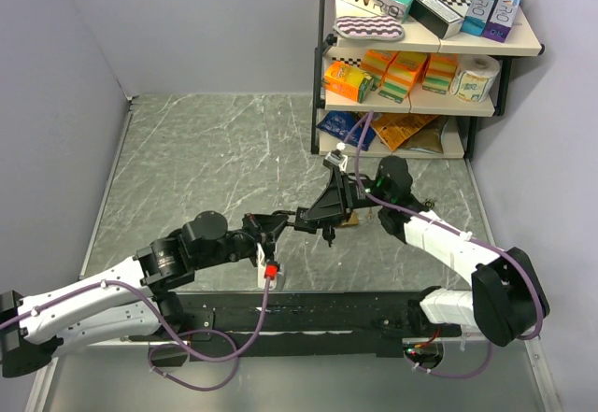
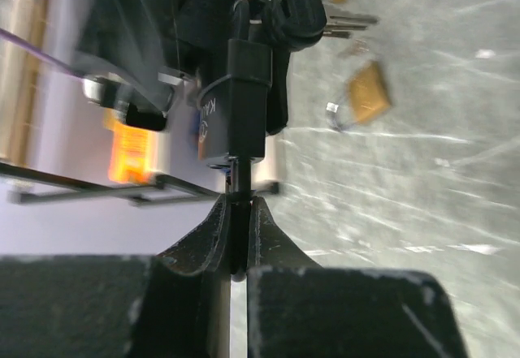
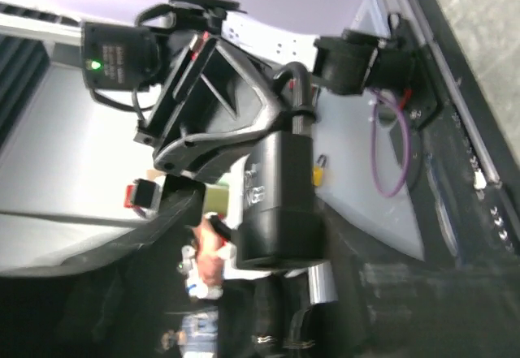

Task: Lock with the key
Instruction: Lock the lock.

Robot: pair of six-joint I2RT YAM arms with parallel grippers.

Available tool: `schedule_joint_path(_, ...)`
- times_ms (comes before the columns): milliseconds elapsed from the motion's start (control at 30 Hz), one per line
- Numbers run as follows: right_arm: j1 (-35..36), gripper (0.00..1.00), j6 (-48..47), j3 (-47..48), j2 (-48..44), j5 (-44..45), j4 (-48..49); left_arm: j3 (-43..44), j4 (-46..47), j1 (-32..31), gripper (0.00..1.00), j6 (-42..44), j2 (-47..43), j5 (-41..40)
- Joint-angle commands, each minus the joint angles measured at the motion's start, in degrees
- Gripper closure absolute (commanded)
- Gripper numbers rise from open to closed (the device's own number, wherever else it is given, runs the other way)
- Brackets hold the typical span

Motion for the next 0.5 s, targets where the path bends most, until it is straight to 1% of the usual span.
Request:
schedule_joint_path(0,-1.6,0.1,-17.8,11.2,-0.3,-3.2,-15.1,8.6,-4.6,-0.1,0.99,-10.4,0.7,1.2)
schedule_joint_path(33,-2.7,0.07,-22.1,13.5,0.2,-3.9,-19.0,9.3,-5.9,0.0,0.99,-13.6,1.0,1.7)
schedule_joint_path(67,-4.2,0.01,-26.7,15.6,0.8,-4.4,-28.1,10.0,-8.2,0.1,0.99,-15.0,0.9,2.2)
schedule_joint_path(100,-5.4,0.01,-37.2,19.5,0.7,-2.9,-33.3,10.7,-9.0,0.3,0.99,-16.4,0.9,3.6)
schedule_joint_path(133,-6.3,0.01,-42.7,21.3,0.4,-1.7,-39.4,11.0,-9.5,0.8,0.99,-19.4,0.8,4.3)
schedule_joint_path(167,-7.3,0.01,-47.5,22.8,-0.2,-0.5,-43.1,11.3,-10.3,1.0,0.99,-21.3,0.9,4.7)
schedule_joint_path(200,-7.8,0.01,-57.7,25.4,-0.6,0.4,-50.7,12.4,-11.4,1.2,0.99,-23.2,1.1,5.4)
schedule_joint_path(233,-7.9,0.01,-63.3,26.6,-1.2,3.8,-54.5,13.1,-12.4,2.0,0.99,-26.4,1.9,7.0)
schedule_joint_path(267,-8.0,0.01,-67.8,27.4,-2.7,4.7,-57.1,13.7,-13.1,2.5,0.99,-28.4,2.4,7.8)
schedule_joint_path(300,-8.1,0.01,-75.5,27.5,-3.6,4.8,-60.1,15.1,-14.5,3.2,0.99,-30.4,2.7,8.9)
schedule_joint_path(333,-8.0,0.01,-80.0,27.5,-4.8,5.9,-61.6,16.1,-15.1,4.8,0.99,-34.2,3.9,12.1)
schedule_joint_path(400,-8.0,0.01,-87.5,25.9,-7.9,5.7,-62.5,18.8,-16.8,6.7,0.99,-38.4,5.3,15.3)
schedule_joint_path(433,-8.1,0.01,-89.2,25.4,-9.0,5.4,-63.3,19.8,-17.7,8.8,0.99,-42.3,7.1,17.3)
schedule_joint_path(467,-8.1,0.01,-90.2,25.0,-10.6,3.8,-63.4,20.8,-18.0,10.0,0.99,-44.3,8.0,20.8)
